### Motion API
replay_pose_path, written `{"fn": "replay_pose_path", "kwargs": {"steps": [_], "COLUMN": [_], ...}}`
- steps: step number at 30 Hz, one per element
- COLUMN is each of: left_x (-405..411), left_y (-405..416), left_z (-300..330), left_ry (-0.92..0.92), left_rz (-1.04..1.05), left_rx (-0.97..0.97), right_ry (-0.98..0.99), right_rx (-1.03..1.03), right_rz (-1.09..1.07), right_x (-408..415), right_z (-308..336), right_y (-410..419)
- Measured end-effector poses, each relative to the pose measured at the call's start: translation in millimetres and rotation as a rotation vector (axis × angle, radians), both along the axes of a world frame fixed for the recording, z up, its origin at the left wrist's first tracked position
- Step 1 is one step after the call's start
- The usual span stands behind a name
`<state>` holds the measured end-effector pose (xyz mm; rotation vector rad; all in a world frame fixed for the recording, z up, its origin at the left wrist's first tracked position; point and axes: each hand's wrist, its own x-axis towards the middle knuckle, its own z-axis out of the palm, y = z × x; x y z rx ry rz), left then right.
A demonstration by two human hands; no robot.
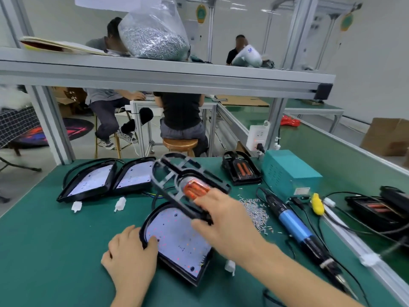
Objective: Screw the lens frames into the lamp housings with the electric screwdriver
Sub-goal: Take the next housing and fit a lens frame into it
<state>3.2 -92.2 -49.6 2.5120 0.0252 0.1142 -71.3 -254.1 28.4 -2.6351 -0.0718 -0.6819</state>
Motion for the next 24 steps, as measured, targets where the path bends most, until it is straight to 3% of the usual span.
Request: {"fn": "replay_pose_path", "kwargs": {"steps": [4, 7, 10, 14, 16, 24], "left_x": [6, 11, 13, 17, 15, 9], "left_y": [2, 3, 0, -6, -6, 1], "left_z": [2, -1, -4, 0, 5, 16], "left_ry": [0.031, 0.007, 0.007, 0.251, 0.326, 0.409], "left_rz": [0.029, 0.021, 0.017, 0.054, 0.028, -0.084], "left_rx": [-0.042, -0.209, -0.511, -1.094, -1.257, -1.385], "right_ry": [0.075, 0.117, 0.134, 0.156, 0.159, 0.168], "right_rx": [-0.141, -0.169, -0.185, -0.215, -0.211, -0.163], "right_rz": [0.024, 0.013, 0.006, -0.029, -0.035, 0.0], "right_x": [-19, -28, -35, -42, -44, -40], "right_z": [-14, -22, -27, -33, -35, -44], "right_y": [16, 22, 25, 18, 15, 35]}}
